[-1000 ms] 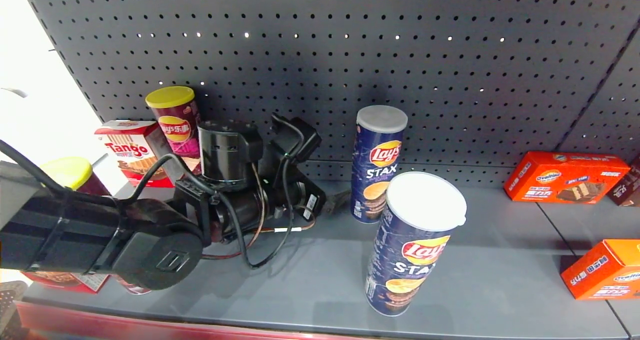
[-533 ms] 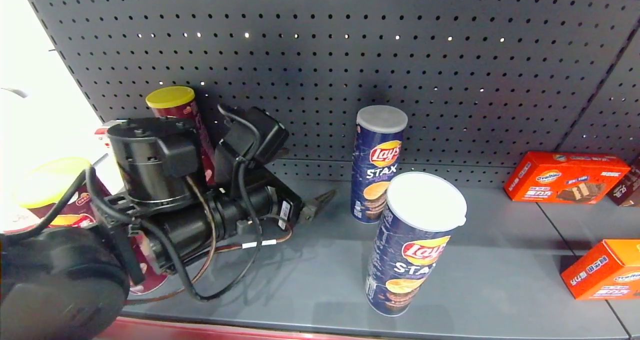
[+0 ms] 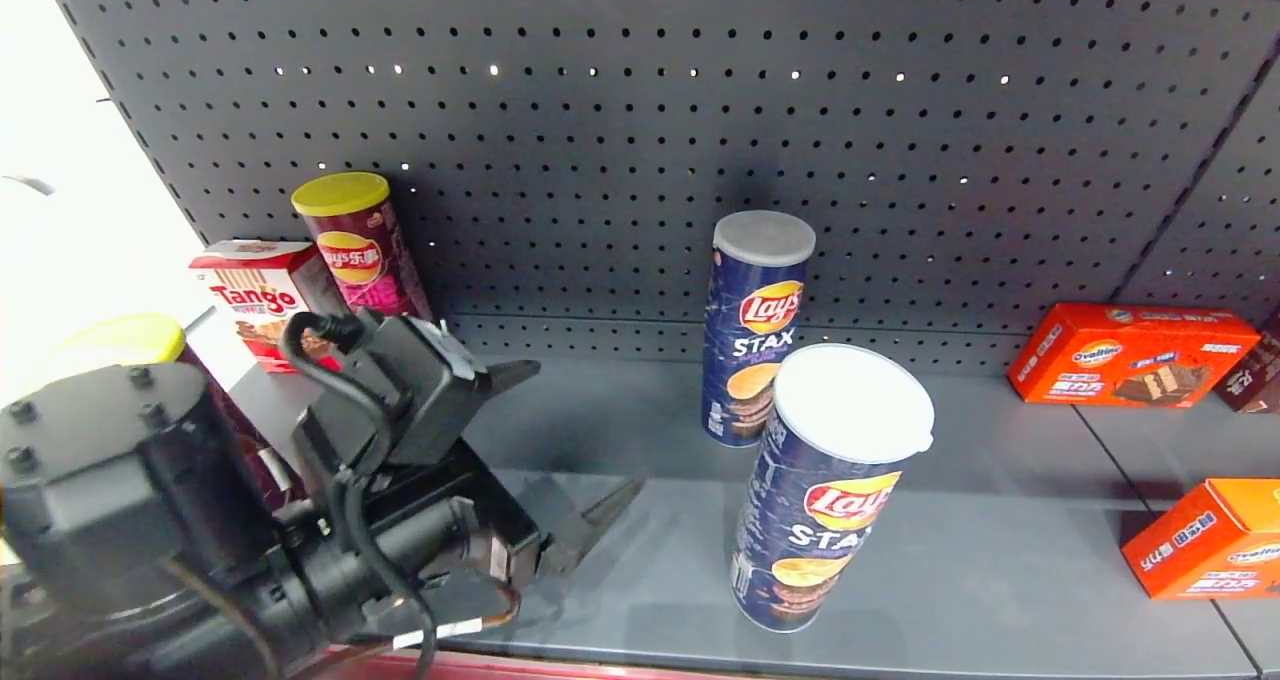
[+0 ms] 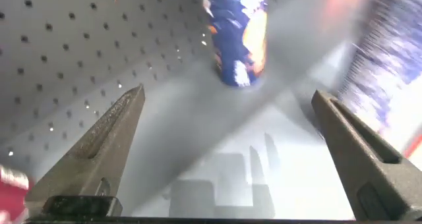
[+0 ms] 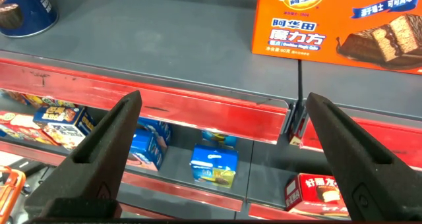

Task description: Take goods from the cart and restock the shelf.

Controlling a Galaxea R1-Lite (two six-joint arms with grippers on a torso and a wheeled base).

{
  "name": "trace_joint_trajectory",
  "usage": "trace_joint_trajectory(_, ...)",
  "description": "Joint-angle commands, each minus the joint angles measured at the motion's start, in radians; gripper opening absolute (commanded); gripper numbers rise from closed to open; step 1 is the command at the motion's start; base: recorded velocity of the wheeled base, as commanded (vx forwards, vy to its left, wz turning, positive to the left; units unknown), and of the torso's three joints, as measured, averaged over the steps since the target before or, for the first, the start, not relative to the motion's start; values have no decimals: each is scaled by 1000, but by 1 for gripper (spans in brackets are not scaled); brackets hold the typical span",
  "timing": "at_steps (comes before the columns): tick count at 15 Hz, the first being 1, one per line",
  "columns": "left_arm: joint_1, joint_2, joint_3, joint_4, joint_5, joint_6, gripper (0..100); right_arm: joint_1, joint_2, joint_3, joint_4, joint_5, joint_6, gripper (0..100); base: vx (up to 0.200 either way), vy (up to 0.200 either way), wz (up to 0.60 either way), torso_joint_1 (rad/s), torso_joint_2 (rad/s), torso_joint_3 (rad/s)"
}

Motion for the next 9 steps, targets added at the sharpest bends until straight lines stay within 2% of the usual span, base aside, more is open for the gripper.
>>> trace_joint_trajectory(1, -71, -115, 100, -6, 13, -3, 100, 0, 2, 0, 0, 0, 0, 100, 0, 0, 0, 0, 0, 0)
trace_joint_trajectory(2, -112, -169, 152, -3, 13, -8, 100, 0, 2, 0, 0, 0, 0, 100, 0, 0, 0, 0, 0, 0)
trace_joint_trajectory(3, -131, -203, 190, -3, 13, -8, 100, 0, 2, 0, 0, 0, 0, 100, 0, 0, 0, 0, 0, 0)
trace_joint_trajectory(7, -135, -358, 321, 7, 13, -11, 100, 0, 2, 0, 0, 0, 0, 100, 0, 0, 0, 0, 0, 0)
trace_joint_trajectory(8, -135, -410, 353, 13, 13, -17, 100, 0, 2, 0, 0, 0, 0, 100, 0, 0, 0, 0, 0, 0)
trace_joint_trajectory(9, -134, -508, 440, 22, 10, -42, 100, 0, 2, 0, 0, 0, 0, 100, 0, 0, 0, 0, 0, 0)
